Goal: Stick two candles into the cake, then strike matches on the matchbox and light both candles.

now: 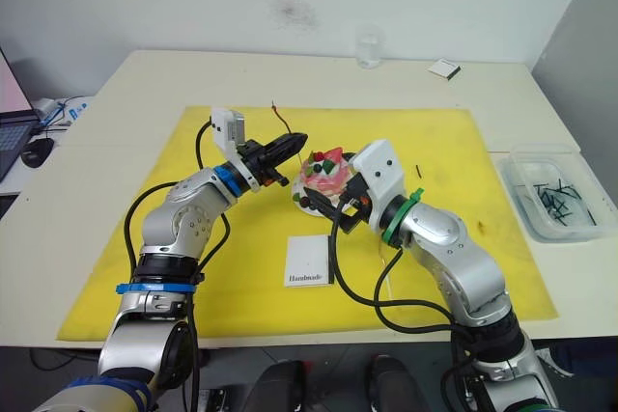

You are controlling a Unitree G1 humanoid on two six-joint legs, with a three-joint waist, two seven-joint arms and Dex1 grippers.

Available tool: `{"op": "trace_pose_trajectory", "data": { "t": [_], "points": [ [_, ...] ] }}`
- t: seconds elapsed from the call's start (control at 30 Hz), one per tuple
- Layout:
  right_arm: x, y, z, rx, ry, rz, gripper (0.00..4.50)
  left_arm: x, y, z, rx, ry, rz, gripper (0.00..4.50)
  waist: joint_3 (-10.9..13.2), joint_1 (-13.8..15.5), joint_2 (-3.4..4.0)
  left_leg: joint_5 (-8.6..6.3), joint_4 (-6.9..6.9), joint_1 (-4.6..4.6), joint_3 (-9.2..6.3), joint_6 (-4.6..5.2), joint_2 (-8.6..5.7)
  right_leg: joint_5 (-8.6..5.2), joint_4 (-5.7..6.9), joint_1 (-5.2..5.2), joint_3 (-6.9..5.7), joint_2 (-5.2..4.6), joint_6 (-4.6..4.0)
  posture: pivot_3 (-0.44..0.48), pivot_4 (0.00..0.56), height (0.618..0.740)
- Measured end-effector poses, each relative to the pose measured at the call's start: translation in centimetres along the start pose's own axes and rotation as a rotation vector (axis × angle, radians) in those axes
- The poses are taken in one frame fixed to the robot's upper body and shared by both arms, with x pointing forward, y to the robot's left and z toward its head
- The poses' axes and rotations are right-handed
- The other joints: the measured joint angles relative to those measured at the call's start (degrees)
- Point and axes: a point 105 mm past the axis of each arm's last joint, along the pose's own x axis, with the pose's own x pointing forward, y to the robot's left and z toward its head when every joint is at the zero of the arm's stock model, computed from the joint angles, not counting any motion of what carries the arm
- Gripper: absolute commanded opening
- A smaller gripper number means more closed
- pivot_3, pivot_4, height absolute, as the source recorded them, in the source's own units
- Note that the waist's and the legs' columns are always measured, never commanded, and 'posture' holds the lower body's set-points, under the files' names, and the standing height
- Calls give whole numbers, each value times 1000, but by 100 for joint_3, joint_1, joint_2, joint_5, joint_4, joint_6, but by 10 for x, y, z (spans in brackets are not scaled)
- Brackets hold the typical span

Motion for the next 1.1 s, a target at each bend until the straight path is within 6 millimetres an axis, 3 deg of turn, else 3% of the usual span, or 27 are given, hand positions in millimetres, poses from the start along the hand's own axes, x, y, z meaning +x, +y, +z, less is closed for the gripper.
{"op": "trace_pose_trajectory", "data": {
  "t": [1.1],
  "points": [
    [-2,-2,-4,11,15,-27,4491,4,-6,8,-1,3,-37,0,0,-3,0,0,2,0,0,0,0,0,3,0,1,0,0,0,150,740]
  ]
}}
